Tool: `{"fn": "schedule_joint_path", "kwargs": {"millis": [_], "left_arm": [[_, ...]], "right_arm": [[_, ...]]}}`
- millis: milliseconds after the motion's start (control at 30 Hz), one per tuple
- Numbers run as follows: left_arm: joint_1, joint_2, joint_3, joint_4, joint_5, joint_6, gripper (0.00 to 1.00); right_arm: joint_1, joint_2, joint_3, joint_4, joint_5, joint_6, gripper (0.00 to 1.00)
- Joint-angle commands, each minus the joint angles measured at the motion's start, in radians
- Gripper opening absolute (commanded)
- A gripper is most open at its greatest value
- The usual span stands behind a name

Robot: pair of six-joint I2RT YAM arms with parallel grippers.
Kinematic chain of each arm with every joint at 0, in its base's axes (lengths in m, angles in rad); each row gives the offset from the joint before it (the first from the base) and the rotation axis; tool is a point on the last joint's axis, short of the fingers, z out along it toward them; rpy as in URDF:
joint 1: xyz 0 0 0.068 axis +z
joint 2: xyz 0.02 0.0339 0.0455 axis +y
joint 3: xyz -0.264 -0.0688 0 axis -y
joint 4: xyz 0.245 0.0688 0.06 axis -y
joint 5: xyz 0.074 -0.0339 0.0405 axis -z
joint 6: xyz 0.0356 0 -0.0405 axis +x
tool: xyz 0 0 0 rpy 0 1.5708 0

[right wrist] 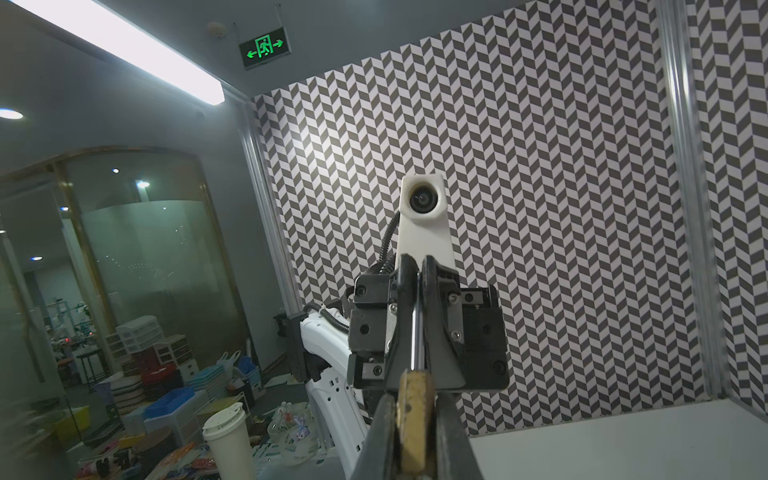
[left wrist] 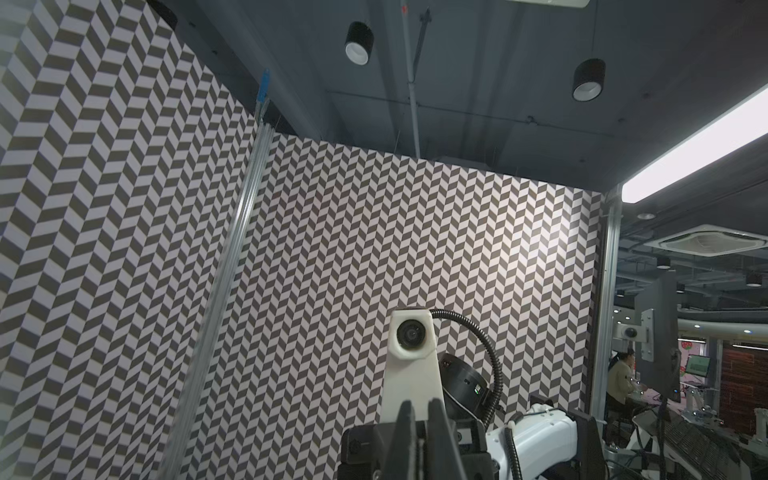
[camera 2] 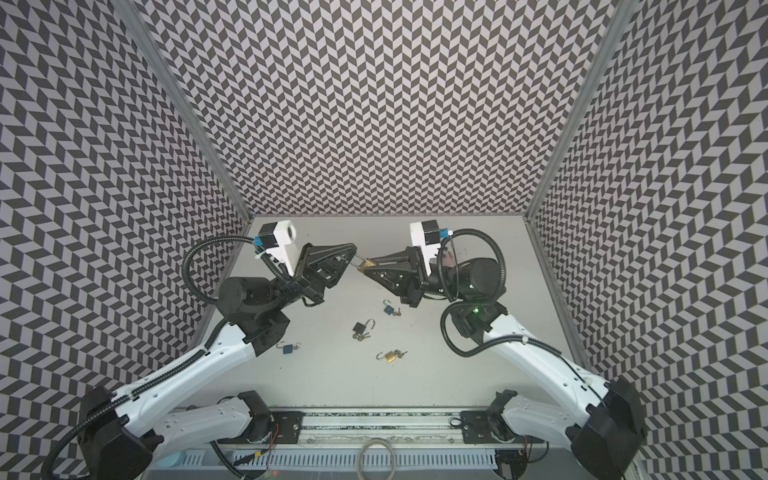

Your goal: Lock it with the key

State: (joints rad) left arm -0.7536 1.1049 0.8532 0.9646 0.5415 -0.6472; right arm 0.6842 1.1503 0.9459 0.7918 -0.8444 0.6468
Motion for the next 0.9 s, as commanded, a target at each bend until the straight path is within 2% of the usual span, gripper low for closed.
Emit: {"fn": "schedule_joint_path", "kwargs": {"millis": [0,67,200,367,467,633,700,767,867], "left_arm": [[-0.054,0.043,-0.091,-0.232,0.185,0.006,0.00],[-0.007,0.001,-0.068,-0.287,0.184,0.025,0.00],[0.122,-0.064,-0.011,-0.350,0.207,0.019,0.00],[0.252,-0.107,0.025,-0.314,0.228,-0.057,0.00],[0.255,-0.104,0.047,-0.313,0.245,-0.062,0.00],[0.210,-0.092,0.038,-0.284,0.244,-0.072,0.00],[0.204,-0.096,0.032,-0.281,0.233,-0.075,0.00],[0.205,-0.102,0.031,-0.288,0.227,-0.075,0.00],[0.204,-0.105,0.040,-0.305,0.220,-0.068,0.00]], "right_arm": [[0.020,-0.027,0.029,0.112,0.145,0.030,0.00],[0.018,-0.076,-0.017,0.055,0.182,-0.011,0.00],[0.018,-0.157,-0.076,-0.107,0.187,-0.131,0.00],[0.018,-0.242,-0.174,-0.240,0.190,-0.228,0.00],[0.018,-0.255,-0.200,-0.246,0.172,-0.220,0.00],[0.018,-0.233,-0.155,-0.239,0.140,-0.239,0.01],[0.018,-0.231,-0.138,-0.259,0.133,-0.267,0.16],[0.018,-0.244,-0.143,-0.271,0.136,-0.297,0.36],[0.018,-0.282,-0.190,-0.267,0.174,-0.323,0.49]]}}
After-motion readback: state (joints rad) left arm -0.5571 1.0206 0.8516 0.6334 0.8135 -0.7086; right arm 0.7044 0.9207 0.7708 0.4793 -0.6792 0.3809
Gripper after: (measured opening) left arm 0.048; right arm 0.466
